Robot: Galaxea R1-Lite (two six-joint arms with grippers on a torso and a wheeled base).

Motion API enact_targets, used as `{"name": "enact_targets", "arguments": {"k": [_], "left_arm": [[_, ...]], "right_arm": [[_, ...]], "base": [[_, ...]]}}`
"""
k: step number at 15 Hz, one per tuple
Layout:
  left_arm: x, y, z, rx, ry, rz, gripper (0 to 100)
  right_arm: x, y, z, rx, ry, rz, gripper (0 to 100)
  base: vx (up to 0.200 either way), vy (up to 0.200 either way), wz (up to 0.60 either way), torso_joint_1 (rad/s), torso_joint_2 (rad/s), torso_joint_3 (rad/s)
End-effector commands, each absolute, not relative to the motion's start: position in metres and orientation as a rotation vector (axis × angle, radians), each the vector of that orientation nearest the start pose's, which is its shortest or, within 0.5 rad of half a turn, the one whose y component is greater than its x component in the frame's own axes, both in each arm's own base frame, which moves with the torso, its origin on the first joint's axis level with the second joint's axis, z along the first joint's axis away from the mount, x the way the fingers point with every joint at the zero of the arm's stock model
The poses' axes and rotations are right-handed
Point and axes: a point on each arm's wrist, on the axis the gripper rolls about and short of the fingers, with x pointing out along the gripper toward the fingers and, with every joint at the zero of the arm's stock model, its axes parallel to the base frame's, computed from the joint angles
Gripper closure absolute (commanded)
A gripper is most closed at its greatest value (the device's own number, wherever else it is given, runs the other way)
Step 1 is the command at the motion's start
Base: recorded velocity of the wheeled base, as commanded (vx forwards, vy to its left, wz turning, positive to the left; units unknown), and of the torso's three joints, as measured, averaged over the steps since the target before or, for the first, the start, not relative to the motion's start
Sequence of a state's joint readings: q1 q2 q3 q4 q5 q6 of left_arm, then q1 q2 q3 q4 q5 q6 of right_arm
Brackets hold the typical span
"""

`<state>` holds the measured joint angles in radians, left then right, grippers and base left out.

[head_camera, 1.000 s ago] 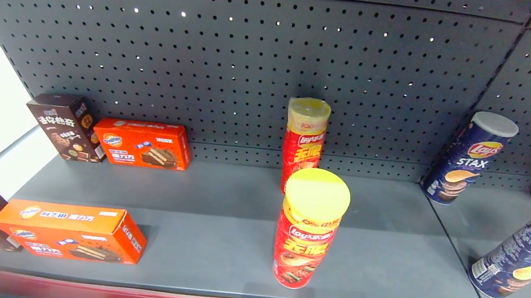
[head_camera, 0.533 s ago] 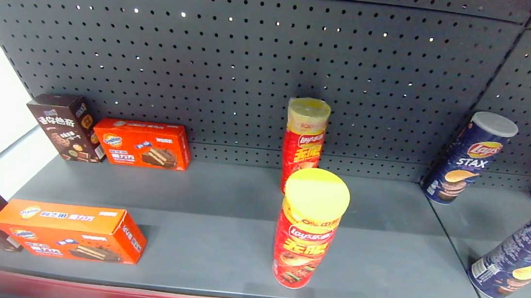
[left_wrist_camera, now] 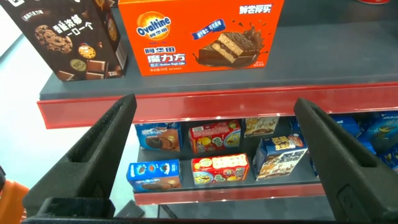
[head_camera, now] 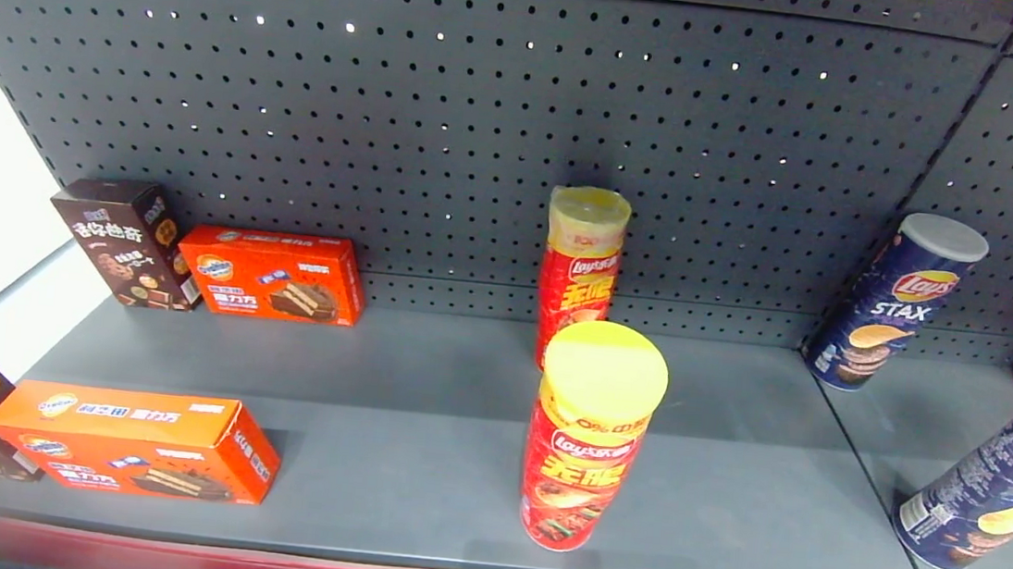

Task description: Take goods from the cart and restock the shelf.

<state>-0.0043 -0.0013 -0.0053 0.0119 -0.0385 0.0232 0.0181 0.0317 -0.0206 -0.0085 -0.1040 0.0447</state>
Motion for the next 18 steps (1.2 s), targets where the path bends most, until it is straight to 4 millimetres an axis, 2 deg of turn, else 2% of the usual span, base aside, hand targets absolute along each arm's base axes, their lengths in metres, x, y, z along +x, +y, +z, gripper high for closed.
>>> {"name": "enact_targets", "arguments": {"k": [1,18], "left_arm": [[-0.0233,-0.0008,0.0759,0.023,0.006,-0.045,0],[-0.0231,-0.0008,0.0754,0.027,0.006,-0.045,0]], "right_arm": [[-0.0218,-0.0027,0.0767,0.041,0.007,-0.088,0],[-0.0218,-0.0027,0.0767,0.036,0.008,-0.086,0]], "base": [[0.000,0.000,0.00,0.000,0.00,0.000],[-0.012,0.000,0.00,0.000,0.00,0.000]]}}
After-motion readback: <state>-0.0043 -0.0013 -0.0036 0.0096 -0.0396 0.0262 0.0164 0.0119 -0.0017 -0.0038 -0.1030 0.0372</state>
